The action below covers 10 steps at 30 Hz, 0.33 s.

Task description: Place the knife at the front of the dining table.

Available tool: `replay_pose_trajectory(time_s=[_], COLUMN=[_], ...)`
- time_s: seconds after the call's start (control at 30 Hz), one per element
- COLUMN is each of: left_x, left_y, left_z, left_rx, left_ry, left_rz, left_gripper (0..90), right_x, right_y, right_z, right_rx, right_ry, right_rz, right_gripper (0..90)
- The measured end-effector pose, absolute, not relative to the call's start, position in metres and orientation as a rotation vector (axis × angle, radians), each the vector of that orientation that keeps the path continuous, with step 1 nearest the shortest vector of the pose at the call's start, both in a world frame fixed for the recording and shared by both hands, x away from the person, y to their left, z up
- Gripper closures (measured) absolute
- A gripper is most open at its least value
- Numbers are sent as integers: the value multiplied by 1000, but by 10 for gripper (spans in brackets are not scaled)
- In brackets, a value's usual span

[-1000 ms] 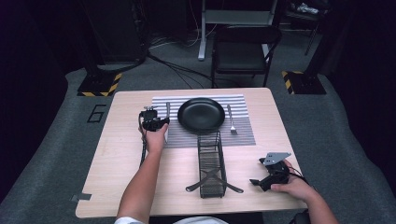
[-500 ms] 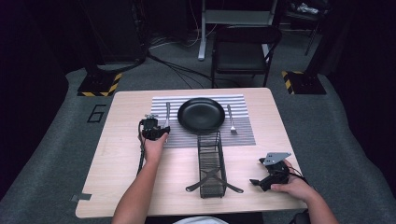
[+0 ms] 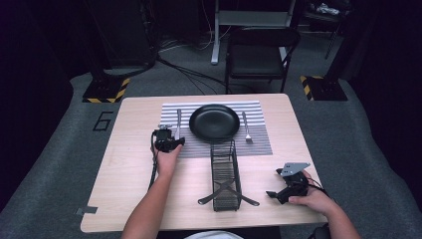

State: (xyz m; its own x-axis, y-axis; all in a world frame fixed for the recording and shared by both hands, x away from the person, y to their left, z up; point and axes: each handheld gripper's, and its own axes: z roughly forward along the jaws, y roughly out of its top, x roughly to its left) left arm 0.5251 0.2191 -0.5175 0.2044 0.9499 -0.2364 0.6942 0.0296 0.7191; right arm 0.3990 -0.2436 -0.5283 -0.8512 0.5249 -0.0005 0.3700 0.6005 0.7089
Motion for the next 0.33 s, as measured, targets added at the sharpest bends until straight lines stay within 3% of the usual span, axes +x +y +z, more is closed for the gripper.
replay_pose_trajectory(time_s=[0.33], left_x=[507], left_y=[220], left_z=[-494], left_rx=[1775], left_ry=[1480], left_rz=[457], left_gripper=[469], right_x=[399], right_y=[-244], right_z=[-528], right_rx=[742], right_ry=[2619], right_rz=[1089], right_gripper=[0])
